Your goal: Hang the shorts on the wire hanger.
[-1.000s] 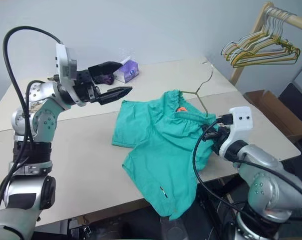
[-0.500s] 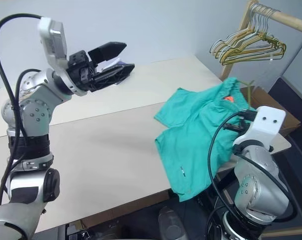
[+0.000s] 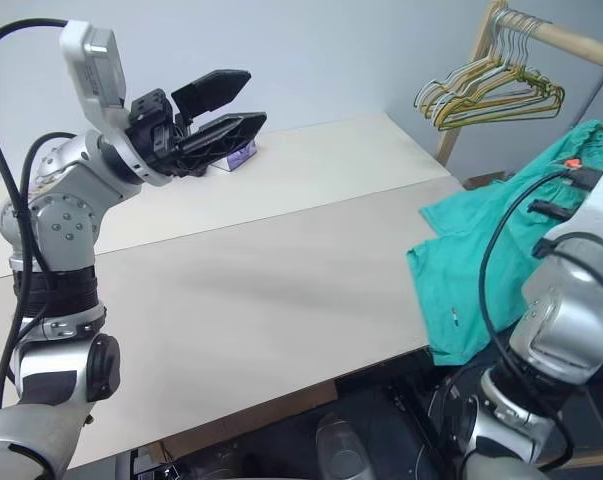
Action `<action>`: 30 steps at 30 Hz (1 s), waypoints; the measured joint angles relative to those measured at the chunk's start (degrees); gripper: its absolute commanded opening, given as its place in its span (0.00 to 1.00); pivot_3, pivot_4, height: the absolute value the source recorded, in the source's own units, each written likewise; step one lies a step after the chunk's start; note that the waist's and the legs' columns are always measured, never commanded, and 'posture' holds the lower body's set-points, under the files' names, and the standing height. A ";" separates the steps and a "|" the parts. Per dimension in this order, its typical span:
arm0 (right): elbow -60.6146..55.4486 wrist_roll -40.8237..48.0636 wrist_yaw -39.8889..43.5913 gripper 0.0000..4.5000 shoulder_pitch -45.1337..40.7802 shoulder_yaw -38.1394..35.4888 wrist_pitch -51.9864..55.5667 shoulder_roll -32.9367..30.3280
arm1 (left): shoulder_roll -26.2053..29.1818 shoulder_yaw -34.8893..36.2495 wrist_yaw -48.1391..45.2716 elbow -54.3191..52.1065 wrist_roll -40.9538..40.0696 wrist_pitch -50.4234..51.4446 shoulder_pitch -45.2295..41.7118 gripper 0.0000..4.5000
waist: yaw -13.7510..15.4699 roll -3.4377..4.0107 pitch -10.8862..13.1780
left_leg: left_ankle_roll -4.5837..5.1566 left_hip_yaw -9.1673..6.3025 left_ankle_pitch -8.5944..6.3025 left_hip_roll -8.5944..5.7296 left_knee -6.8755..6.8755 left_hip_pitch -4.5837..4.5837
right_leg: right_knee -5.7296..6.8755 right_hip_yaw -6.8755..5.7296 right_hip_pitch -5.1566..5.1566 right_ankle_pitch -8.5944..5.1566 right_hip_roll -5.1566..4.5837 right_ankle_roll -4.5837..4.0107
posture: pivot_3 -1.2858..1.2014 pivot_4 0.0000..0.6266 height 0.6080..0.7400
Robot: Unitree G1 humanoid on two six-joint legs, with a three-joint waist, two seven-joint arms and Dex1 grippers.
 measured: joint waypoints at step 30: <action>21.24 1.62 -6.52 0.81 -8.56 -9.93 -4.57 -7.46 | 1.58 -0.04 0.56 -1.51 0.81 -1.13 0.01 1.00 | 0.31 0.09 0.03 | 0.04 0.07 -0.03 -0.04 -0.08 0.09 | -0.18 0.07 0.12 -0.04 -0.03 0.05 | 0.41 0.07 1.00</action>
